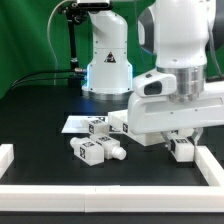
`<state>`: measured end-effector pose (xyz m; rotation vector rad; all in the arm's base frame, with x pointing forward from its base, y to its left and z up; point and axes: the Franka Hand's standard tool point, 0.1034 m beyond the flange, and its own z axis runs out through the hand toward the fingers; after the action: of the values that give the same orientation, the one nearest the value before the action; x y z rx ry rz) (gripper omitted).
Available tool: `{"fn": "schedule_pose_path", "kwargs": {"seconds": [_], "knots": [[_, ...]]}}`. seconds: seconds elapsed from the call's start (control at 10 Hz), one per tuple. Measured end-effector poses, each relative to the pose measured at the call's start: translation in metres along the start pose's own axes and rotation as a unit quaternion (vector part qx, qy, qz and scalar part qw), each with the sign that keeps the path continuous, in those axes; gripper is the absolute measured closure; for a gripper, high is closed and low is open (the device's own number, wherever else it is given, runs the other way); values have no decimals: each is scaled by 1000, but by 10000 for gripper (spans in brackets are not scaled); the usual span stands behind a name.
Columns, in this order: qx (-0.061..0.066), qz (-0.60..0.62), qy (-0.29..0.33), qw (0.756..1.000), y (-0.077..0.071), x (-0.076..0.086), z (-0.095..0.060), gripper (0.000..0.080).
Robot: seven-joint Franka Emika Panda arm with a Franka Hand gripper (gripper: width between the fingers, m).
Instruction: Assemble one leg
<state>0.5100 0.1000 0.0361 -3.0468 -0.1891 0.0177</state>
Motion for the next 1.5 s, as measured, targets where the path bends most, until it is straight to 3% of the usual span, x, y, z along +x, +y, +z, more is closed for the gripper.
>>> {"fn": "schedule_pose_path", "kwargs": {"seconds": [0.1,0.2,0.3,0.4,0.5,0.9,1.0,1.2,1.4,1.5], "knots": [[-1,-25,-5,1000,14,0,-25,517],[-1,-56,-2,998,40,1,-52,517],[-4,-70,7,998,71,-1,-66,517],[-5,-56,9,998,80,-3,-66,517],[-5,-56,10,998,73,-2,-66,517],[-4,-59,8,998,75,-3,-65,517],[-3,-86,0,996,88,-9,-69,517],[-5,-123,-9,992,143,-53,-69,517],[-10,-164,-7,986,193,-86,-68,517],[-6,-141,-5,990,220,-103,-64,517]]}}
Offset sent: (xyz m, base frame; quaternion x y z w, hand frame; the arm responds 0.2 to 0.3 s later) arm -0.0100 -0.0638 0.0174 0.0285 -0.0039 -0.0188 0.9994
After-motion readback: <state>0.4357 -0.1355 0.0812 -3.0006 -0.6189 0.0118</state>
